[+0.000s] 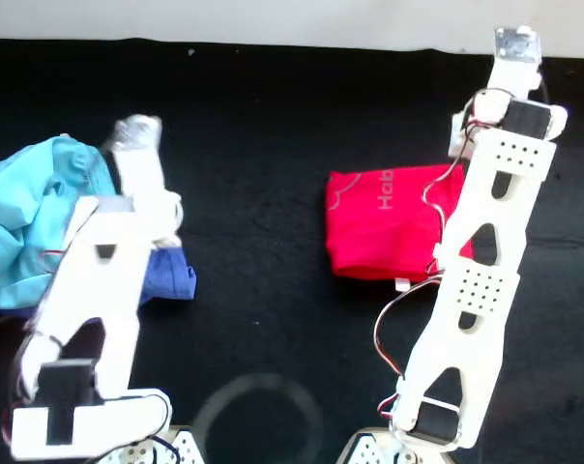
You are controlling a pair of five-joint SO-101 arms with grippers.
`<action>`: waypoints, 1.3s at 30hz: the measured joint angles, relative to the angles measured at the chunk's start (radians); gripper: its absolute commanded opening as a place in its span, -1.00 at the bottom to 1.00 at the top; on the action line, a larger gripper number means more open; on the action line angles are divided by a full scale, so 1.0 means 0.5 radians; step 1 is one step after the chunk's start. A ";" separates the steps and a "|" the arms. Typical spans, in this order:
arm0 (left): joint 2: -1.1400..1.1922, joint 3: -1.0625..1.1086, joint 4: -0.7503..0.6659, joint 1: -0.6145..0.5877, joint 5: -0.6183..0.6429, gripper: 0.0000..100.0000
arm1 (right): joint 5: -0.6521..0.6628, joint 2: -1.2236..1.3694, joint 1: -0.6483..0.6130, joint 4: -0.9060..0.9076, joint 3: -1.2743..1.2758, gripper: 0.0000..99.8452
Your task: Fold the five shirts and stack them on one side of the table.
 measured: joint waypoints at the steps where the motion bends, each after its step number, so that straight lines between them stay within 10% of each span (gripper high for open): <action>1: -0.012 -0.068 0.104 -0.061 0.000 -0.69 | 0.000 -0.034 0.003 0.000 -0.003 -0.67; 12: 0.509 -0.295 0.034 -0.727 -0.568 -0.71 | 0.000 -1.074 0.043 0.009 1.049 -0.68; 22: 1.387 -1.390 0.089 -1.310 -0.608 -0.71 | 0.000 -2.437 -0.101 0.009 2.633 -0.68; 29: 1.804 -2.412 0.571 -1.593 -0.733 -0.71 | 0.000 -2.799 -0.104 -0.120 3.397 -0.68; 39: 1.893 -3.360 1.703 -1.396 -0.736 -0.71 | 0.000 -2.796 -0.104 -0.743 3.827 -0.57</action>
